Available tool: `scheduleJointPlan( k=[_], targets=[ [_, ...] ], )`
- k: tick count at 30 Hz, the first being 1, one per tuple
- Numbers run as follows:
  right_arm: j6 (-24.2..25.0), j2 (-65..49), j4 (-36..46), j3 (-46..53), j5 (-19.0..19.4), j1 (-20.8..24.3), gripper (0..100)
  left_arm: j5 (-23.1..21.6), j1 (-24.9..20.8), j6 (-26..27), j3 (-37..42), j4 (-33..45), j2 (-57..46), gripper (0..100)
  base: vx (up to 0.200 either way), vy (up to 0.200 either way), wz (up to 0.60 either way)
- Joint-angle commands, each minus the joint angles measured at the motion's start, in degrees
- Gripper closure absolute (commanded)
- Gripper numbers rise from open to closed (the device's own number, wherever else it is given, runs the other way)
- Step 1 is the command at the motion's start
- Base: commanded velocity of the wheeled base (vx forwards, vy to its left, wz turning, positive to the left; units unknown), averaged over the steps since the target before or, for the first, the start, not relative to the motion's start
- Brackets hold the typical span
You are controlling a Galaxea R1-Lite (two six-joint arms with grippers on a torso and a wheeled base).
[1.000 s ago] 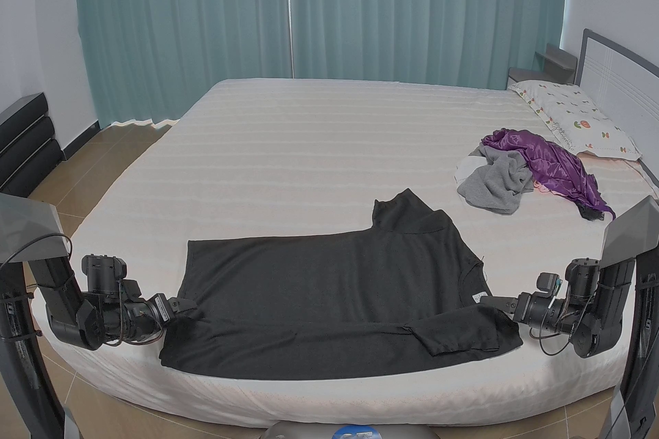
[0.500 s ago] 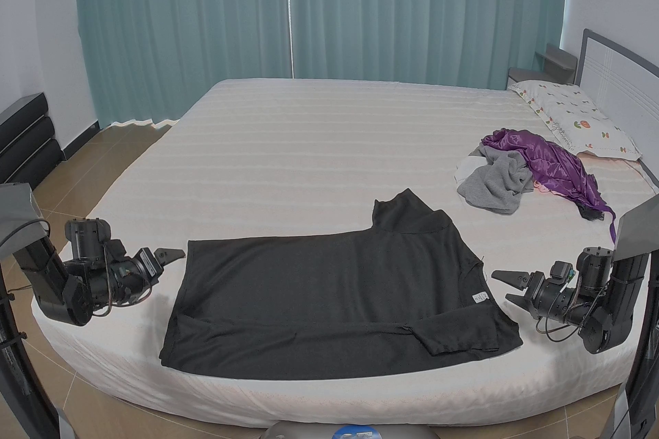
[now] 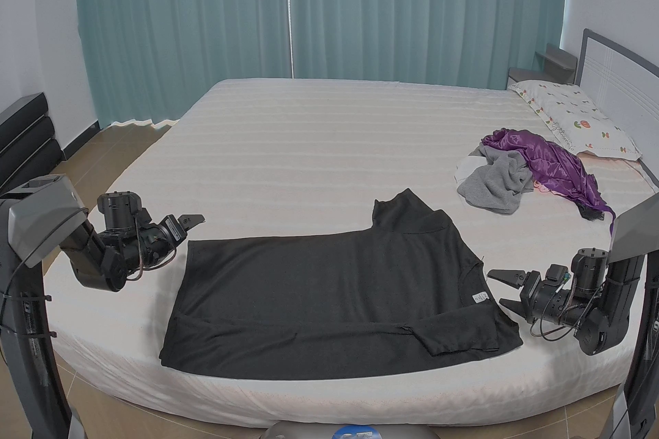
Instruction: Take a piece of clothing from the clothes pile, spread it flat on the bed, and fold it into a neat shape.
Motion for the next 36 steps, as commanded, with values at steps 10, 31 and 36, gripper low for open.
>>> scheduleJointPlan(
  k=[10, 31, 36],
  targets=[
    [0.2, 2.9, -0.9, -0.5, 0.0, 0.4, 0, 4.7, -1.4, -0.2, -10.6, 0.6, 12.1, 0, 0.0, 0.0, 0.0],
    [-0.1, 2.9, -0.9, -0.4, 0.1, 0.4, 0, 5.9, -1.3, -3.7, -12.2, -1.3, 13.0, 100, 0.0, 0.0, 0.0],
    [-0.1, 3.1, -0.9, -0.4, -0.3, 0.8, 0, 7.2, -1.3, -5.1, -12.9, -1.4, 13.2, 100, 0.0, 0.0, 0.0]
  ],
)
